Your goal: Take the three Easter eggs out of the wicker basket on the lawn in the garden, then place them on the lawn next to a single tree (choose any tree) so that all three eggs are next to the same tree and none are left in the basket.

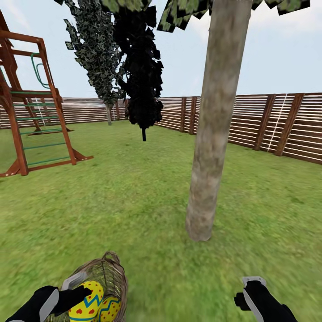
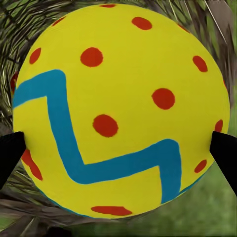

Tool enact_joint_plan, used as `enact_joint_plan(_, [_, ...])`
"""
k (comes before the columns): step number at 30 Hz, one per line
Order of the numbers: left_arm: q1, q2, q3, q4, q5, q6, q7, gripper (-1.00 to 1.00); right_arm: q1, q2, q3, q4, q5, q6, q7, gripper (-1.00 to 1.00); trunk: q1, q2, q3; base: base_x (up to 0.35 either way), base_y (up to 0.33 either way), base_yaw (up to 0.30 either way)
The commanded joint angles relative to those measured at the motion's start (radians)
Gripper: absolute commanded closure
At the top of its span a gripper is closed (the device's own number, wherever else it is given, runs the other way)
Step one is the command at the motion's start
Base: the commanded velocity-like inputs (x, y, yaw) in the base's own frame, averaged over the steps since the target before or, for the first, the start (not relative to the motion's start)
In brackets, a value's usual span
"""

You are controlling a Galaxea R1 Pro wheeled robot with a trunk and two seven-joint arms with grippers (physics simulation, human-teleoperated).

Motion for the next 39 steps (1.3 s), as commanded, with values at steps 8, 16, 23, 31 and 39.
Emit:
enact_joint_plan(8, [0.000,-0.001,0.007,-0.001,0.001,0.003,-0.004,1.00,0.000,0.001,0.003,-0.001,-0.003,0.003,-0.005,-1.00,-0.031,0.056,0.024,-0.006,0.000,0.183])
enact_joint_plan(16, [0.000,-0.008,0.007,-0.001,0.000,0.000,-0.003,1.00,0.000,0.001,0.002,-0.001,-0.003,0.004,-0.005,-1.00,-0.062,0.112,0.049,0.000,0.000,0.218])
enact_joint_plan(23, [0.000,-0.010,0.008,0.000,0.000,0.000,-0.004,1.00,0.000,0.003,0.003,-0.001,-0.003,0.003,-0.005,-1.00,-0.088,0.161,0.071,0.000,0.000,0.090])
enact_joint_plan(31, [0.000,-0.014,0.008,0.001,0.000,0.000,-0.005,1.00,0.000,0.003,0.003,-0.002,-0.003,0.003,-0.005,-1.00,-0.119,0.217,0.096,0.000,0.000,0.287])
enact_joint_plan(39, [0.000,-0.016,0.007,0.001,0.000,0.000,-0.005,1.00,0.000,0.003,0.003,0.000,-0.003,0.003,-0.005,-1.00,-0.150,0.273,0.121,0.000,0.000,0.291])
